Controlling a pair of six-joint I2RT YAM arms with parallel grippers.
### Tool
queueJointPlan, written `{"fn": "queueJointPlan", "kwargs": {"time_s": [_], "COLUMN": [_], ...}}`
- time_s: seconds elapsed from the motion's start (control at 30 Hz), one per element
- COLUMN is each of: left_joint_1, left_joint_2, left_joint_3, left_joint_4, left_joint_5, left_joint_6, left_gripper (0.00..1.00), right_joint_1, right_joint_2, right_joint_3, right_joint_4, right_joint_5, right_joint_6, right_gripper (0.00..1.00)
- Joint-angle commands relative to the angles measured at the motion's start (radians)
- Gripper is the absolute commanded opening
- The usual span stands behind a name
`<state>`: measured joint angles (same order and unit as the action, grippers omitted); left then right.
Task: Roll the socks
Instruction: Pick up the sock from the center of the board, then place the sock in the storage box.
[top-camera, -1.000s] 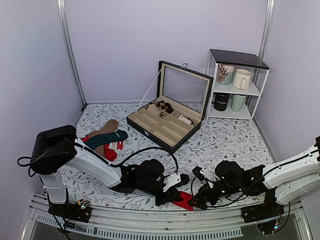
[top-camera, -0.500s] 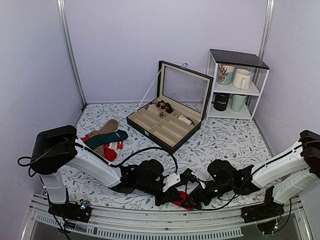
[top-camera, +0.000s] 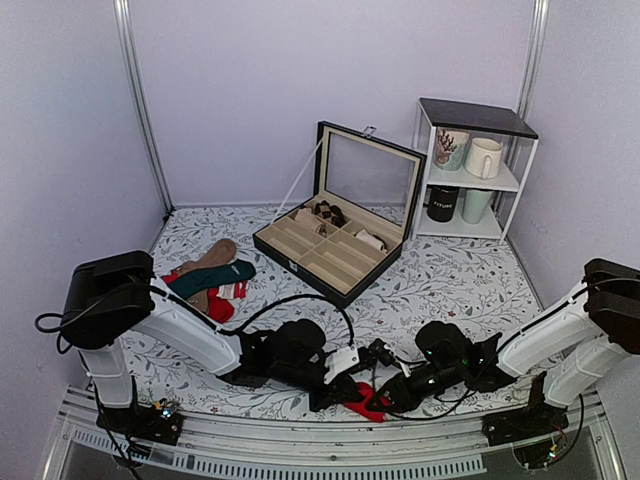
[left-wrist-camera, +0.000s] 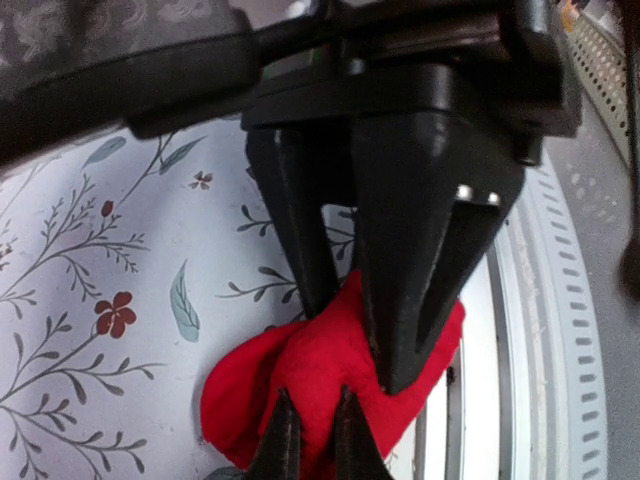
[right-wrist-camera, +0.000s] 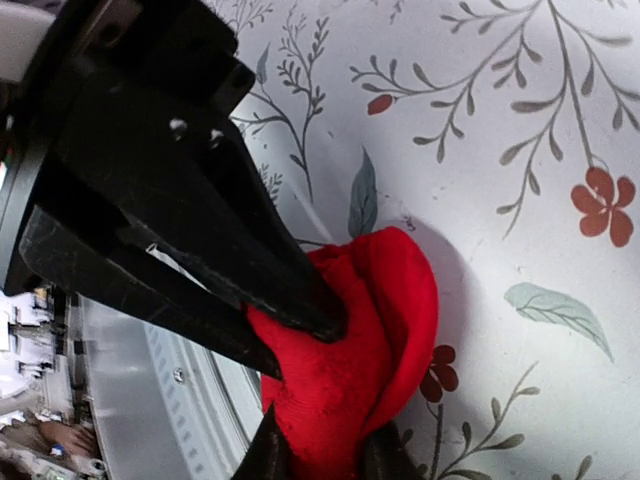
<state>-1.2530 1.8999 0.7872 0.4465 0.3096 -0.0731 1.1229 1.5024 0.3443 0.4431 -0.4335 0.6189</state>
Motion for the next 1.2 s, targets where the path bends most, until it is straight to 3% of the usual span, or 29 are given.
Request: {"fn": "queueJointPlan", "kwargs": {"time_s": [0.0,0.03,0.1,0.2,0.3,0.37,0.53,0.7,0.9,1.17], "left_joint_1": [0.006,0.007,0.008,0.014,0.032,0.045,0.072,0.098,0.139,0.246], "left_joint_2": [0.078,0.076,0.028,-0.057,-0.171,-0.251,-0.423,-0.500,-0.582,-0.653], "left_joint_3": [-0.056,-0.054,-0.048,-0.054,-0.086,-0.113,-0.166,-0.181,-0.155,-0.136], "left_joint_4": [-0.263,-0.261,-0.262,-0.262,-0.264,-0.269,-0.285,-0.316,-0.391,-0.410], "left_joint_5": [-0.085,-0.100,-0.131,-0.171,-0.195,-0.207,-0.259,-0.343,-0.449,-0.386], "left_joint_6": [0.011,0.010,0.014,0.023,0.032,0.036,0.007,-0.010,-0.028,-0.005], "left_gripper": [0.00,0.00,0.09,0.30,0.61,0.97,1.00,0.99,1.00,0.99], "right_joint_1": [0.007,0.007,0.008,-0.003,-0.034,-0.064,-0.173,-0.353,-0.474,-0.542], "right_joint_2": [0.086,0.091,0.084,0.038,-0.035,-0.100,-0.255,-0.273,-0.104,0.251], "right_joint_3": [-0.002,-0.002,-0.004,-0.011,-0.014,-0.011,0.106,0.314,0.616,0.972], "right_joint_4": [0.030,0.031,0.028,0.008,-0.042,-0.077,-0.281,-0.448,-0.536,-0.563], "right_joint_5": [-0.019,-0.013,0.005,0.037,0.063,0.068,0.097,0.073,0.118,0.143], "right_joint_6": [0.029,0.033,0.041,0.057,0.052,0.038,-0.063,-0.230,-0.436,-0.696], "right_gripper": [0.05,0.00,0.00,0.00,0.00,0.00,0.00,0.00,0.00,0.00]}}
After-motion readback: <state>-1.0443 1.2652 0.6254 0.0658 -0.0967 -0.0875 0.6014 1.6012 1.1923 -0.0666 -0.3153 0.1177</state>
